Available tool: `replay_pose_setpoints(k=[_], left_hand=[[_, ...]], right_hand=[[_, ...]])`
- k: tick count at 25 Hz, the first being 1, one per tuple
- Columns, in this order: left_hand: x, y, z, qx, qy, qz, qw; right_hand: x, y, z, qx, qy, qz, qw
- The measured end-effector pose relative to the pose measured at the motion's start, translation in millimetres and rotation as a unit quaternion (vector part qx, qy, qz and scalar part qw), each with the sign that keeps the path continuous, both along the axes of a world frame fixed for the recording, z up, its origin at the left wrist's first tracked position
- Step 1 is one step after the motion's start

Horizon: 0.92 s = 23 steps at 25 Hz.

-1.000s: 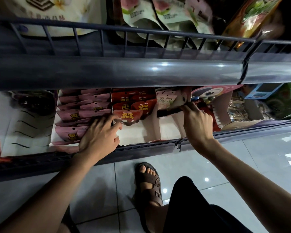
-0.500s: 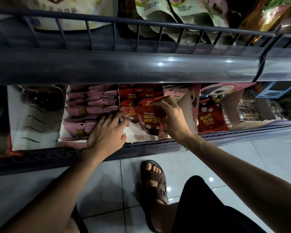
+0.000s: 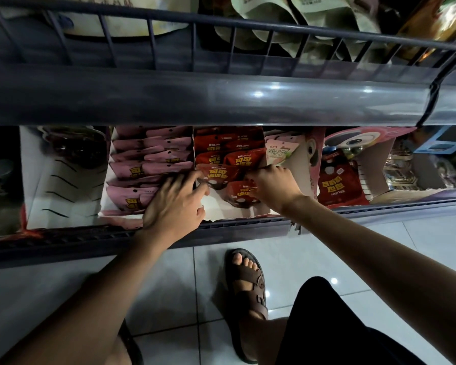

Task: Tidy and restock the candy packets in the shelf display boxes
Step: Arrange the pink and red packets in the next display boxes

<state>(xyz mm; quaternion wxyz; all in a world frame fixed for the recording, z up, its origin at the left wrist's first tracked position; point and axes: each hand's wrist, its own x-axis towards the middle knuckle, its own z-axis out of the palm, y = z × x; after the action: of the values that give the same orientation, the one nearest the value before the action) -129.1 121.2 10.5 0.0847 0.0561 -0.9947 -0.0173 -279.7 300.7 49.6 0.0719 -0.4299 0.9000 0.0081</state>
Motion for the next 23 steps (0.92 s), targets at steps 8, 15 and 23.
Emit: replay_pose_setpoints(k=[8, 15, 23], left_hand=[[0.2, -1.8, -2.0, -0.006, -0.005, -0.003, 1.000], [-0.9, -2.2, -4.1, -0.004, -0.003, -0.003, 1.000], [-0.2, -1.7, -1.6, -0.005, -0.008, -0.004, 1.000]], right_hand=[[-17.0, -25.0, -4.5, -0.020, 0.031, -0.042, 0.998], [-28.5, -33.3, -18.8, -0.052, -0.007, -0.079, 0.995], [-24.4, -29.0, -19.3, -0.083, 0.011, -0.084, 0.993]])
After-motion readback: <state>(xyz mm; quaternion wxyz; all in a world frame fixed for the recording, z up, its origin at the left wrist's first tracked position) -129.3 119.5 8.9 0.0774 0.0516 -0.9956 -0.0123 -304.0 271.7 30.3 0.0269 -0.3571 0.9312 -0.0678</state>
